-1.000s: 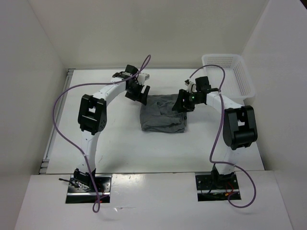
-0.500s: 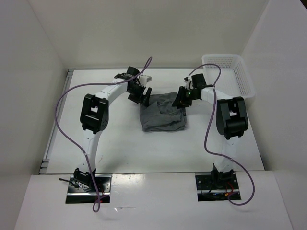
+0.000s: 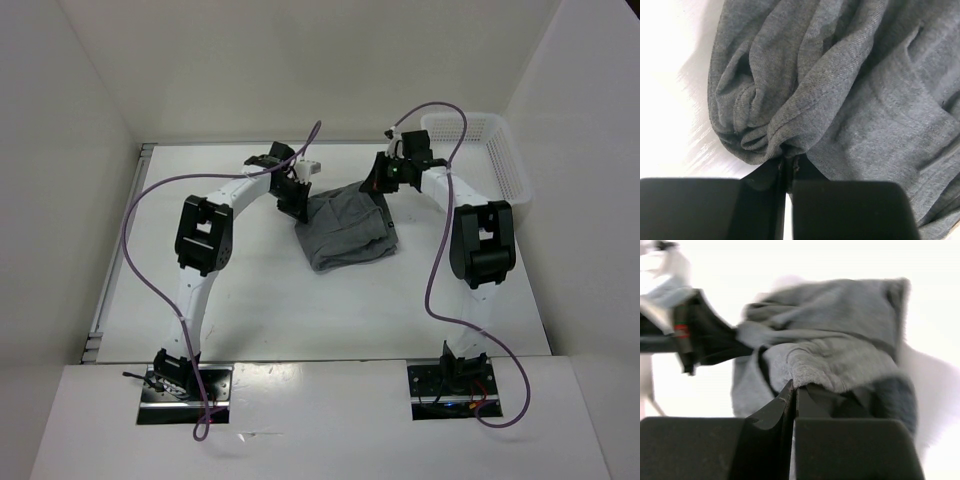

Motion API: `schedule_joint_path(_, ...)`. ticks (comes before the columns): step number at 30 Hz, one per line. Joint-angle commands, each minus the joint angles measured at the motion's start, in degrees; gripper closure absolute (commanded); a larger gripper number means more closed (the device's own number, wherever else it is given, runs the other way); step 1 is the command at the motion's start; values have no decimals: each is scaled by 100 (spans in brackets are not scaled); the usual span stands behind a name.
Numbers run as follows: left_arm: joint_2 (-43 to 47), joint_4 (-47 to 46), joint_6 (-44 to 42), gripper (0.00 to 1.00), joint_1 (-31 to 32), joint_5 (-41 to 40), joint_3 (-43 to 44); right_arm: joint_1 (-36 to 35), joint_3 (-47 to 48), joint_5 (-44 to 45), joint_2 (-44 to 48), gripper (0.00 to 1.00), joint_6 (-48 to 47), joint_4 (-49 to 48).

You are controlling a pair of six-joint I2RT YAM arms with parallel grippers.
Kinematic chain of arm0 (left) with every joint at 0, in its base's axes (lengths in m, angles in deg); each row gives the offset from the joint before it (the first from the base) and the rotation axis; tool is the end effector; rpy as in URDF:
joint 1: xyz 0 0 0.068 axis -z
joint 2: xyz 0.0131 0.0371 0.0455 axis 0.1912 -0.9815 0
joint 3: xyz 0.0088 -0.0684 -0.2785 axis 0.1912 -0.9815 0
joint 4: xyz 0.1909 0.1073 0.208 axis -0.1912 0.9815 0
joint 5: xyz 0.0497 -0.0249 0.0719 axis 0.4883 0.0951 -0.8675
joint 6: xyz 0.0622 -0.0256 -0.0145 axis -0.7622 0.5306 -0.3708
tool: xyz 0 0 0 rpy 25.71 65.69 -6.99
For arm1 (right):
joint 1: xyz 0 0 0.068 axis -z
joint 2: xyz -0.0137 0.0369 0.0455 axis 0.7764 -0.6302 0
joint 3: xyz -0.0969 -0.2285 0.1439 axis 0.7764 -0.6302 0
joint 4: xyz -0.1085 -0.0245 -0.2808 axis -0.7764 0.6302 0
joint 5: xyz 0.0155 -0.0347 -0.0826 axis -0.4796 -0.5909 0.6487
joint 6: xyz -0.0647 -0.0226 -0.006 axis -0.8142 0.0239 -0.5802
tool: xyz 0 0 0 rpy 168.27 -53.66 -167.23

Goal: Fold and stack the shorts
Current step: Fold the shorts

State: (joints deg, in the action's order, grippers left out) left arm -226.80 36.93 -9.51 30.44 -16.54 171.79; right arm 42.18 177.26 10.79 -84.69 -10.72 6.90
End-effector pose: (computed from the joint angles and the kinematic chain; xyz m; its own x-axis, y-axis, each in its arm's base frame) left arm 0.5332 -0.2131 0.1400 -0.8363 0.2894 -0.4658 0.4842 0.7882 -0.3797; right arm 0.5024 0.1051 0.2034 -0.8098 0.1471 -0.5680 -0.2401 0.8003 0.5495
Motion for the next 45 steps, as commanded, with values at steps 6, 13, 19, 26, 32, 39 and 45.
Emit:
schedule_joint_path(6,182,-272,-32,100,-17,-73,113,-126,500,-10,-478,83,-137,-642)
schedule_joint_path(13,183,-438,-32,100,-131,-258,113,-232,1273,2126,-858,33,-285,-590)
schedule_joint_path(19,236,-439,-32,100,-184,-196,113,-180,854,1250,351,22,-1129,-11)
schedule_joint_path(26,289,-387,-32,99,-184,-56,218,-74,-1525,705,2084,23,-964,351)
schedule_joint_path(32,289,-334,-32,97,-184,-109,218,-74,-2136,388,2096,25,-831,237)
schedule_joint_path(39,289,-334,-32,91,-184,-109,218,-188,-2136,238,1709,25,-778,-105)
schedule_joint_path(45,289,-334,-32,87,-184,-109,166,-250,-2013,-113,1525,25,-778,-229)
